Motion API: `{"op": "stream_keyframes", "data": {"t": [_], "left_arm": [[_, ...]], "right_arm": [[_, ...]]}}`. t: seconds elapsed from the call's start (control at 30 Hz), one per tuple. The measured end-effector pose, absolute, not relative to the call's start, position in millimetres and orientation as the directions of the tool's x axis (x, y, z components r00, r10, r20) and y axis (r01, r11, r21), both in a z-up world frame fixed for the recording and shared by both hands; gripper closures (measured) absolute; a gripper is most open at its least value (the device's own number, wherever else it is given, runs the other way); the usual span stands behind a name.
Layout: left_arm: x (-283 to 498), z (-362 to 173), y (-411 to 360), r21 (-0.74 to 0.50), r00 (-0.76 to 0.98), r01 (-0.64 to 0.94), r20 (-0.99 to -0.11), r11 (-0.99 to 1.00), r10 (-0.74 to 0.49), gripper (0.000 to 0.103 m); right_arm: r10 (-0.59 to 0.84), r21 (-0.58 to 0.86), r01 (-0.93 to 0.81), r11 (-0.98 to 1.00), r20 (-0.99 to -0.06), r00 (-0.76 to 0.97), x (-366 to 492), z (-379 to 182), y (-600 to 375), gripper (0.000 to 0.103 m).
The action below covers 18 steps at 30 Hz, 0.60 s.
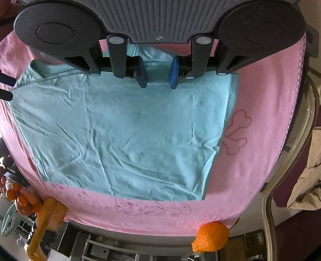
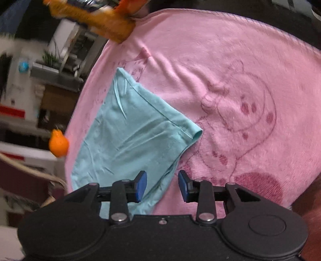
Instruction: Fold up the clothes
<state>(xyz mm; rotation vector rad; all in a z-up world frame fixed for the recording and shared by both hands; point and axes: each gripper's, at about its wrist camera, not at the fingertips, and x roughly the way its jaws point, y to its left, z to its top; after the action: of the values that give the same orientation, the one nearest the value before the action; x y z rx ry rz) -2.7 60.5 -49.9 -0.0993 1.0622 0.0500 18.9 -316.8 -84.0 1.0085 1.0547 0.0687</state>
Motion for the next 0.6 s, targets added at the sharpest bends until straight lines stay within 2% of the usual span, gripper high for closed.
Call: {"op": "stream_keyframes", "data": {"t": [0.17,0.3,0.5,0.57,0.6], "left_arm": [[-3,-50,60,-0.055,0.486,-0.085,-0.874,0.995,-0.007,0.074],[-4,-50,61,-0.059,0.484,-0.087,-0.875,0.995,-0.009,0.074],[-5,-51,64,-0.066,0.480,-0.085,-0.877,0.994,-0.017,0.074],[-5,-51,65,-0.071,0.479,-0.088,-0.878,0.994,-0.020,0.074],[-6,-51,66,-0.073,0.479,-0.090,-0.878,0.993,-0.022,0.074]], "right_arm": [[0.547,0.826,0.441,0.352,-0.564,0.619,10,-113,-308,0.070],[0.621,0.866,0.409,0.289,-0.495,0.608,12,-122,-295,0.071],[0.457,0.851,0.407,0.332,-0.523,0.720,18,-112,-302,0.070],[0.558,0.871,0.397,0.290,-0.491,0.670,26,-121,-295,0.071],[0.558,0.867,0.385,0.317,-0.499,0.663,28,-119,-291,0.071]]}}
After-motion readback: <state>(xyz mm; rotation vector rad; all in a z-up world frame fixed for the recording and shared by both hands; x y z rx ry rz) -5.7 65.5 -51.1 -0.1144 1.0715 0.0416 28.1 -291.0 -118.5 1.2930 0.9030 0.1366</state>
